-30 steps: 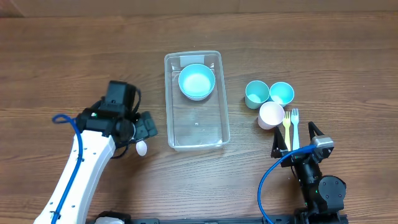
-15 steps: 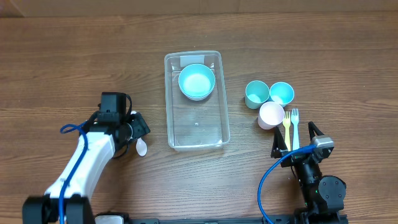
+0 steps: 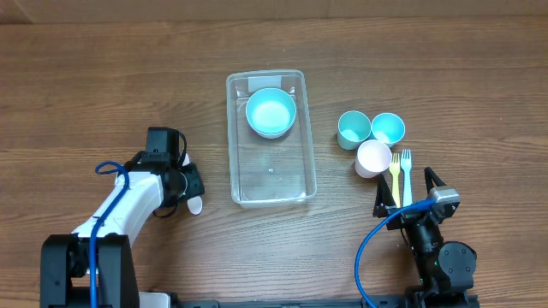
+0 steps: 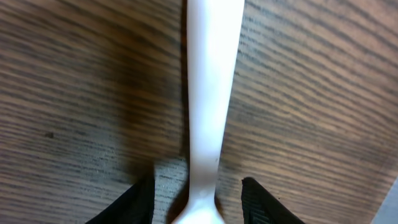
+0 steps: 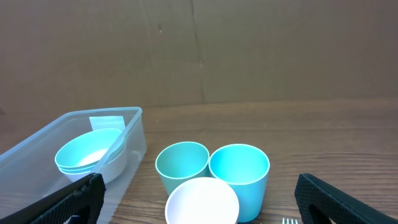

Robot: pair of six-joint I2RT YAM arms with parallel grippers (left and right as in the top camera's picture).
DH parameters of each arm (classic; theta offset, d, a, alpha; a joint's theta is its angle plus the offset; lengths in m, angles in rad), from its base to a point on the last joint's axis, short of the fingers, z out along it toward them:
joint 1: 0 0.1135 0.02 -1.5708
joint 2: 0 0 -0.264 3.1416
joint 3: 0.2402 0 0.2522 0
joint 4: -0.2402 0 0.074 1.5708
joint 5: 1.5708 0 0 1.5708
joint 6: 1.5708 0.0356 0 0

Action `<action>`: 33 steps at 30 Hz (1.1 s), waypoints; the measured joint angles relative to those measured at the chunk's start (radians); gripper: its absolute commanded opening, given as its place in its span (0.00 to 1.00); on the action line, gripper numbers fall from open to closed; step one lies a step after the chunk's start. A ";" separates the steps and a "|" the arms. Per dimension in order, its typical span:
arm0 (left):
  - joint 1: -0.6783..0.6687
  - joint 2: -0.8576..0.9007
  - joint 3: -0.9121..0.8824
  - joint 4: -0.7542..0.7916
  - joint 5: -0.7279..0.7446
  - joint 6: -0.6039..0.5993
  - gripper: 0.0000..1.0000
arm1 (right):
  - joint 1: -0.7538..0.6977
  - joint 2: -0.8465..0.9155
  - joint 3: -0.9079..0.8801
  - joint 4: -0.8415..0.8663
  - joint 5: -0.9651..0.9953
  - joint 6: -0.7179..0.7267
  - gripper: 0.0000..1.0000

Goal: Pack container
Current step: 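Lower the left gripper over the white spoon and grasp its handle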

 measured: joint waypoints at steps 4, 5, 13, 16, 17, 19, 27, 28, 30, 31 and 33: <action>0.000 0.000 0.017 -0.008 0.005 0.032 0.34 | 0.000 0.000 0.000 0.000 0.000 0.000 1.00; 0.000 0.000 0.020 -0.008 0.005 0.039 0.34 | 0.000 0.000 0.000 0.000 0.000 0.000 1.00; 0.000 0.000 0.023 0.004 -0.018 0.076 0.38 | 0.000 0.000 0.000 0.000 0.000 0.000 1.00; 0.000 0.000 0.023 0.017 -0.023 0.077 0.37 | 0.000 0.000 0.000 0.000 0.000 0.000 1.00; 0.000 0.000 0.023 0.022 -0.024 0.077 0.37 | 0.000 0.000 0.000 0.000 0.000 0.000 1.00; 0.000 0.000 0.024 0.027 -0.025 0.078 0.40 | 0.000 0.000 0.000 0.000 0.000 0.000 1.00; 0.000 0.037 0.025 0.028 -0.025 0.079 0.40 | 0.000 0.000 0.000 0.000 0.000 0.000 1.00; 0.000 0.050 0.026 0.029 -0.029 0.080 0.39 | 0.000 0.000 0.000 0.000 0.000 0.000 1.00; 0.000 0.060 0.036 0.039 -0.030 0.080 0.37 | 0.000 0.000 0.000 0.000 0.000 0.000 1.00; 0.000 0.063 0.039 0.047 -0.030 0.080 0.34 | 0.000 0.000 0.000 0.000 0.000 -0.001 1.00; 0.000 0.069 0.043 0.051 -0.033 0.081 0.28 | 0.000 0.000 0.000 0.000 0.000 0.000 1.00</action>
